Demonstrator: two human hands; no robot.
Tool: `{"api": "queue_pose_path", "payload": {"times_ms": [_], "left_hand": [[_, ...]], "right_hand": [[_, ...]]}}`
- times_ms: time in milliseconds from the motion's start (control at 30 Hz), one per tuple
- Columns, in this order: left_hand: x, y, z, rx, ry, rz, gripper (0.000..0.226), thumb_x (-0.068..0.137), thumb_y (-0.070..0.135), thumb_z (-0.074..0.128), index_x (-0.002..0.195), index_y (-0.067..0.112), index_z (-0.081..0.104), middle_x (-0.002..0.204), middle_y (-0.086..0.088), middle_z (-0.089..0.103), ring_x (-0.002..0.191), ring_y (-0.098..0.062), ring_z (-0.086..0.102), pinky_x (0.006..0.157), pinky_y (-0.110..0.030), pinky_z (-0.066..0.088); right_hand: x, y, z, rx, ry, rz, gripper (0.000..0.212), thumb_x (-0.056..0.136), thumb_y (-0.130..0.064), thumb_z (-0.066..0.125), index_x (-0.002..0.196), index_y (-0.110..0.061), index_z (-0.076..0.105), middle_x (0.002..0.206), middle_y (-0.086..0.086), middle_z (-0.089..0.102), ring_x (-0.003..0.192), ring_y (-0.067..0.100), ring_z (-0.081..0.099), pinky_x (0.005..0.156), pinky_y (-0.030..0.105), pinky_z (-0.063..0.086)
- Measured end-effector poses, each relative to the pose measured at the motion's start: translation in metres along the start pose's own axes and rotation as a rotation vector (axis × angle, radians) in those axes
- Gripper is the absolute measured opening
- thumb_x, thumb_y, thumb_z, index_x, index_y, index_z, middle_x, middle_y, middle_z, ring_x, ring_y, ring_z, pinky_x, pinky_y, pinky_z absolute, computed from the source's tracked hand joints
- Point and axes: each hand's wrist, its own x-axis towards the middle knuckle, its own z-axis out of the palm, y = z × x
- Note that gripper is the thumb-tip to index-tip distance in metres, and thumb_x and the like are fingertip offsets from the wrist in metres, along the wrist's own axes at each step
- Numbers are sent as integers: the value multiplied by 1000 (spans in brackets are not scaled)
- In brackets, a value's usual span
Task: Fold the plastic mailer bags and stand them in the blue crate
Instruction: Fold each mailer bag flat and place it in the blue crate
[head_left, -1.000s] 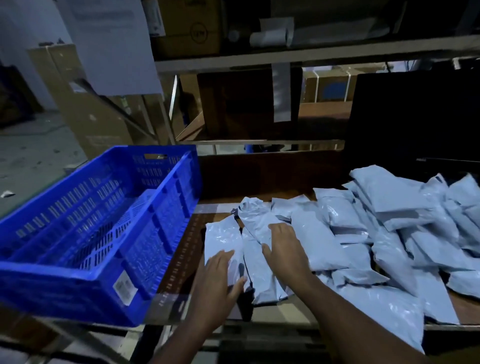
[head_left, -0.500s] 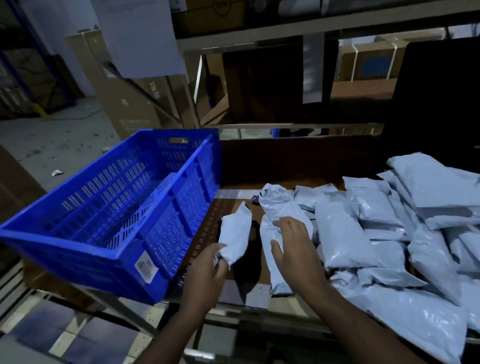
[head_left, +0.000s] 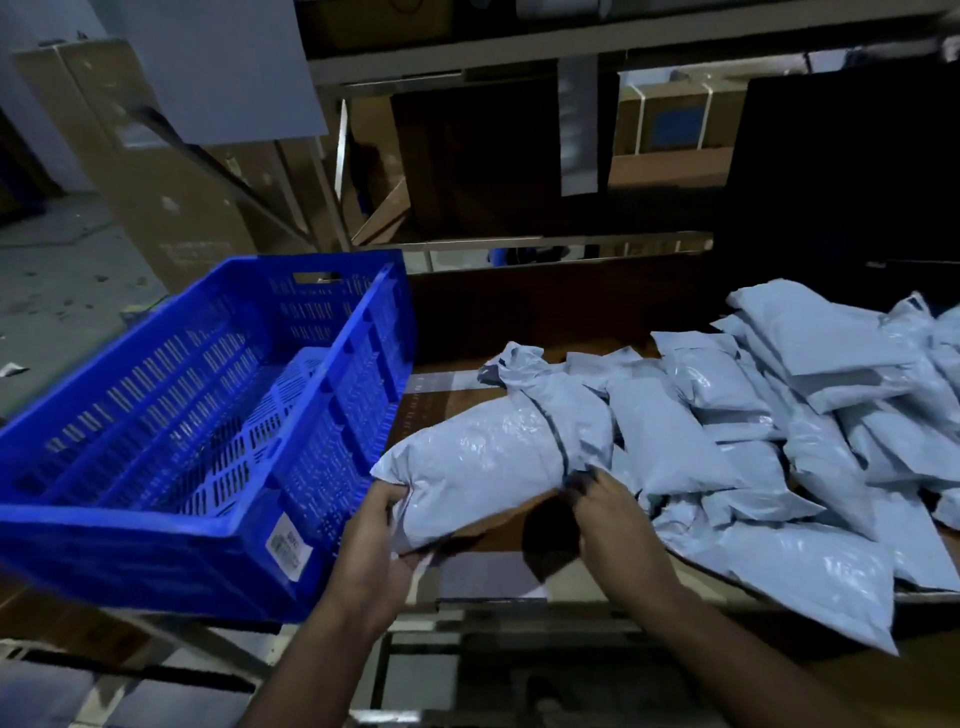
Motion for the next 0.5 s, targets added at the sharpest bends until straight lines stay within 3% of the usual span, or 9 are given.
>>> {"api": "queue_pose_path", "payload": {"times_ms": [100, 133, 167, 200, 233, 267, 367, 433, 500], "left_hand": [[7, -6, -6, -61, -69, -162, 39, 94, 14, 45, 126, 9, 66, 112, -17, 74, 81, -27, 75, 60, -40, 60], [10, -10, -7, -9, -51, -180, 37, 93, 14, 46, 124, 8, 68, 109, -15, 75, 81, -27, 74, 61, -40, 61], [11, -13, -7, 67, -36, -186, 35, 93, 14, 49, 122, 8, 69, 107, -13, 76, 85, -26, 73, 67, -41, 62], [15, -18, -9, 159, 1, -176, 31, 94, 15, 51, 120, 10, 70, 106, -12, 77, 91, -26, 72, 76, -44, 62], [17, -20, -8, 237, 35, -164, 27, 96, 17, 53, 116, 12, 70, 105, -10, 77, 95, -27, 71, 84, -46, 60], [21, -22, -9, 303, 66, -144, 24, 97, 19, 53, 113, 15, 70, 103, -9, 76, 97, -27, 70, 86, -46, 58], [24, -23, -6, 407, 89, -95, 21, 100, 26, 51, 102, 20, 72, 97, -6, 75, 93, -25, 68, 75, -39, 54], [27, -21, -4, 404, 81, -66, 26, 101, 32, 49, 97, 21, 73, 89, -4, 76, 88, -24, 68, 71, -37, 53], [35, -23, -8, 487, 60, 22, 25, 104, 40, 49, 96, 28, 69, 91, 2, 73, 87, -17, 65, 77, -37, 51]], "right_hand": [[2, -14, -19, 223, 75, 262, 41, 46, -12, 85, 83, -26, 71, 69, -6, 67, 79, 2, 55, 73, 11, 38], [-1, -19, -31, 429, 25, 445, 37, 66, -7, 77, 97, -25, 72, 76, -5, 69, 84, 4, 53, 72, 3, 36], [-4, -24, -37, 612, 102, 523, 46, 84, 12, 58, 120, -16, 64, 96, 6, 70, 90, 2, 52, 72, -6, 32], [-8, -20, -25, 673, 157, 668, 43, 96, 11, 45, 136, -5, 51, 122, 14, 63, 94, 1, 52, 74, -9, 28], [-8, -22, -22, 877, -28, 833, 43, 100, 9, 42, 141, 0, 45, 135, 16, 55, 91, -2, 52, 79, -7, 31], [-9, -21, -16, 893, -36, 845, 39, 100, 10, 44, 137, 2, 48, 133, 17, 57, 86, -6, 55, 88, 3, 41], [-17, -42, -28, 1292, 272, 968, 16, 103, -4, 49, 109, -7, 65, 98, 14, 70, 83, 9, 71, 95, 45, 54], [-27, -46, -34, 1417, 342, 1070, 25, 105, -31, 49, 114, -15, 68, 101, 11, 76, 94, 26, 72, 90, 48, 56], [-33, -40, -37, 1403, 308, 1107, 40, 101, -53, 47, 121, -23, 65, 110, 4, 75, 103, 26, 70, 95, 51, 53]]}}
